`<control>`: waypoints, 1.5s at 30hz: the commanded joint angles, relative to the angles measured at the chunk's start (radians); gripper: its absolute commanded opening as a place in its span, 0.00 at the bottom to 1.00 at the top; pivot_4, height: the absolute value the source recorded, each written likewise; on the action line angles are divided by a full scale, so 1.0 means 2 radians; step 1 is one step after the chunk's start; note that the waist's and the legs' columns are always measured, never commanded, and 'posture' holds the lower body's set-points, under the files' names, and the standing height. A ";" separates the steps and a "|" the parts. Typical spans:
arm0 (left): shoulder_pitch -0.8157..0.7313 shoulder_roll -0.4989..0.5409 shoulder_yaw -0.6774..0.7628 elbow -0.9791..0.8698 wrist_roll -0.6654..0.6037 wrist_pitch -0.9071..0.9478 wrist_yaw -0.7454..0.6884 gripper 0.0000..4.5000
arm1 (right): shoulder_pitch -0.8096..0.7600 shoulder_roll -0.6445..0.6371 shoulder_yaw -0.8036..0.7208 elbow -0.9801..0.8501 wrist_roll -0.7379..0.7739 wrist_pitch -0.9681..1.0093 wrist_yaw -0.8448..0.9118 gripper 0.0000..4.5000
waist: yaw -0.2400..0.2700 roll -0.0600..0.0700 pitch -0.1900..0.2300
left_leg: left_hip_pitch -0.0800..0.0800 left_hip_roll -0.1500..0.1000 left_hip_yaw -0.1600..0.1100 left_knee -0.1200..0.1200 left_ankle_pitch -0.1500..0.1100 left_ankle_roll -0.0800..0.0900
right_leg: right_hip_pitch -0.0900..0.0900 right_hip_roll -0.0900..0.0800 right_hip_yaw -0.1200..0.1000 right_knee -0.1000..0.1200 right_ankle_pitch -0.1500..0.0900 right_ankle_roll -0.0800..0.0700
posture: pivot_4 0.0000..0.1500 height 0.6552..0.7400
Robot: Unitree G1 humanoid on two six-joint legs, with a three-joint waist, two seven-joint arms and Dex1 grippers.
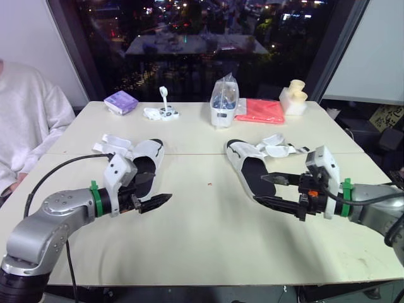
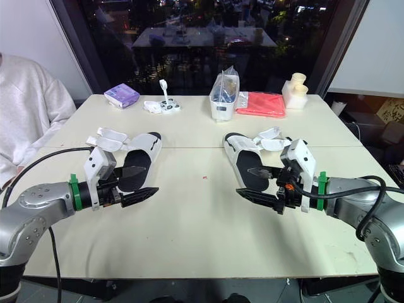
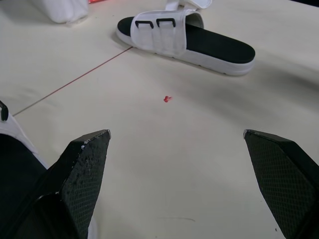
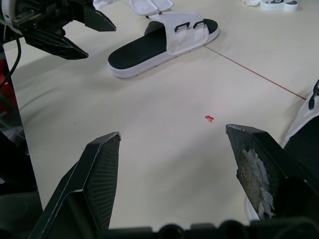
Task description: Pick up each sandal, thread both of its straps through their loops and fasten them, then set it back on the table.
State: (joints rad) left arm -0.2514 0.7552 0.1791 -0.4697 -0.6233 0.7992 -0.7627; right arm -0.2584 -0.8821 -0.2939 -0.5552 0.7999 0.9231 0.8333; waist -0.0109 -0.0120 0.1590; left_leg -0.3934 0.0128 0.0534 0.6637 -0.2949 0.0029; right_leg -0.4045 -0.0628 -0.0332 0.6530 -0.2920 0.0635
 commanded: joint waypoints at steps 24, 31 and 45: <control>-0.030 0.008 0.007 -0.011 -0.032 0.004 0.009 1.00 | -0.004 -0.007 0.011 0.000 -0.022 -0.036 -0.016 0.81 | 0.000 0.000 0.000 | 0.000 0.000 0.000 0.000 0.000 0.000 | 0.000 0.000 0.000 0.000 0.000 0.000 | 1.00 1.00; -0.027 0.006 0.006 -0.014 -0.033 0.003 0.011 1.00 | -0.009 -0.007 0.020 0.007 -0.042 -0.051 -0.022 0.81 | 0.000 0.000 0.000 | 0.000 0.000 0.000 0.000 0.000 0.000 | 0.000 0.000 0.000 0.000 0.000 0.000 | 1.00 1.00; -0.033 -0.028 -0.038 -0.010 -0.005 -0.027 0.026 1.00 | -0.158 0.041 0.251 0.315 -0.437 -0.365 -0.160 0.81 | -0.001 0.000 0.000 | 0.000 0.000 0.001 0.000 0.001 -0.002 | 0.000 0.001 0.000 0.000 0.000 0.000 | 1.00 1.00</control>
State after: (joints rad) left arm -0.3071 0.7024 0.0980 -0.4730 -0.6407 0.7720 -0.7152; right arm -0.5372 -0.8141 0.1843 0.0086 0.0122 0.2990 0.5530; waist -0.0134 -0.0121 0.1591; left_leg -0.3935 0.0123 0.0553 0.6646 -0.2918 -0.0021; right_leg -0.4047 -0.0609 -0.0333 0.6530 -0.2919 0.0638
